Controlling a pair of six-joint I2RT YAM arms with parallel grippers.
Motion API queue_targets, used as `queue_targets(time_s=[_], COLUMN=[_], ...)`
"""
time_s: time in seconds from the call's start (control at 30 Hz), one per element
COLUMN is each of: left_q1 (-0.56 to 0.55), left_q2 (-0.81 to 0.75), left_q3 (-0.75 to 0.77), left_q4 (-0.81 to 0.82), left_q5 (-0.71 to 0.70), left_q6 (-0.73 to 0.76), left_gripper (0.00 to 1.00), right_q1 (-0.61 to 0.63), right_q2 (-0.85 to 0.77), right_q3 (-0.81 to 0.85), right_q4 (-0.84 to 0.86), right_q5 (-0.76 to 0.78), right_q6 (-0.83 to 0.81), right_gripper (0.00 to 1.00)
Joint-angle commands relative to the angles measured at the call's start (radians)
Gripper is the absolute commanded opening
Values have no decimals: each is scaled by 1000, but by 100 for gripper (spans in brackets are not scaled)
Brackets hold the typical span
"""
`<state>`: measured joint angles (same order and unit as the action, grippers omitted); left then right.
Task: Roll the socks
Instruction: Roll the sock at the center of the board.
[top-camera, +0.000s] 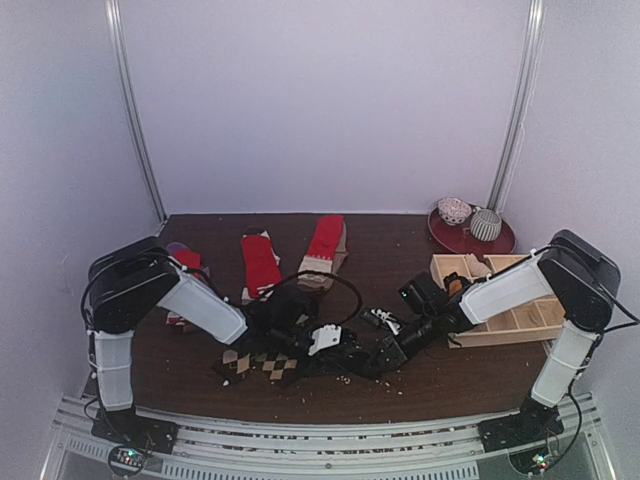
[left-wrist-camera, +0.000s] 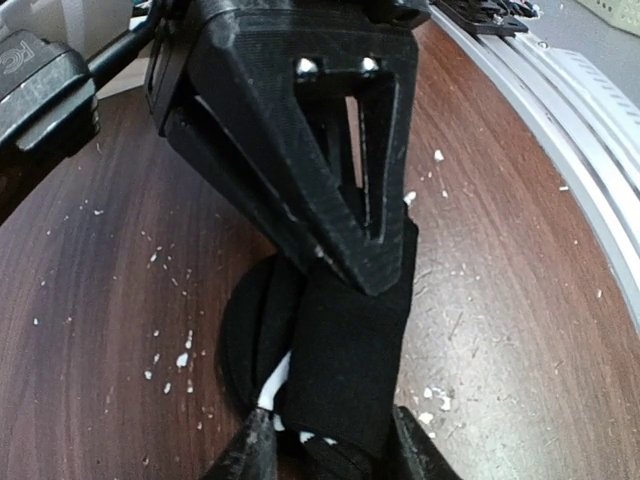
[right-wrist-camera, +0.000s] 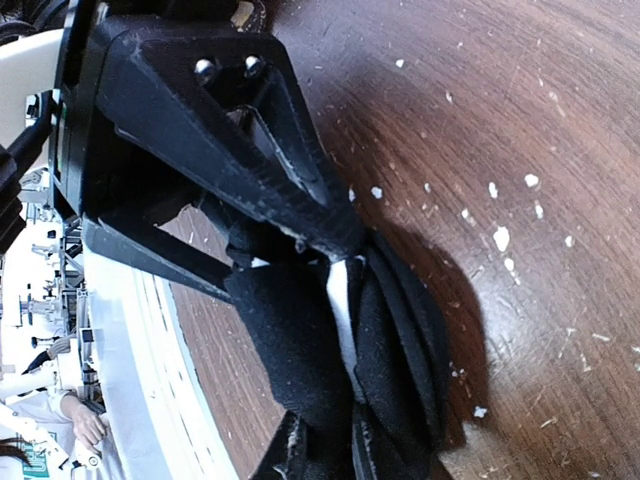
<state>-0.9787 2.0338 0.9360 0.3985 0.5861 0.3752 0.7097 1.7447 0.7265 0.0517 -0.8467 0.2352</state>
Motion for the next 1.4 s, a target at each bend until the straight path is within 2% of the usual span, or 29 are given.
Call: queue_targets(time_s=[0.0, 0.23, 0.3, 0.43, 0.63, 0.7, 0.9, 0.97, 1.03, 1.23, 1.37], left_q1=[-6, -6, -6, -6, -6, -6, -6, -6, -6, -6, -6], left_q2=[-67, -97, -87, -38, -6, 10, 41, 49, 67, 96, 115], left_q3=[-1, -3, 1, 36, 57, 78, 110, 125, 141, 112, 134], left_q4=[-8, 4, 6, -28, -8, -20, -33, -48, -76, -120, -227], left_q5=[51, 87, 91, 100, 99, 94, 94, 84, 73, -3, -66], left_q6=[-16, -16, -16, -11, -24, -28, -50, -67, -81, -151, -214], left_gripper=[43, 53, 53, 47, 46, 44, 27, 17, 2, 0, 0], right_q1=[-6, -6, -6, -6, -6, -6, -6, -6, -6, -6, -6], right_q2=[45, 52, 53, 59, 67, 66, 62, 65, 62, 49, 1], right_q3=[-45, -36, -33, -30, -30, -31, -29, -32, -35, -37, -15], right_q4=[-138, -155, -154, -157, -161, -162, -163, -154, -144, -122, -127], right_q5=[58, 55, 54, 48, 40, 40, 40, 38, 36, 37, 74], right_q6=[-4, -10, -10, -11, -14, -14, -16, -12, -8, 1, -6], right_gripper=[15, 15, 15, 15, 15, 15, 15, 15, 15, 16, 20])
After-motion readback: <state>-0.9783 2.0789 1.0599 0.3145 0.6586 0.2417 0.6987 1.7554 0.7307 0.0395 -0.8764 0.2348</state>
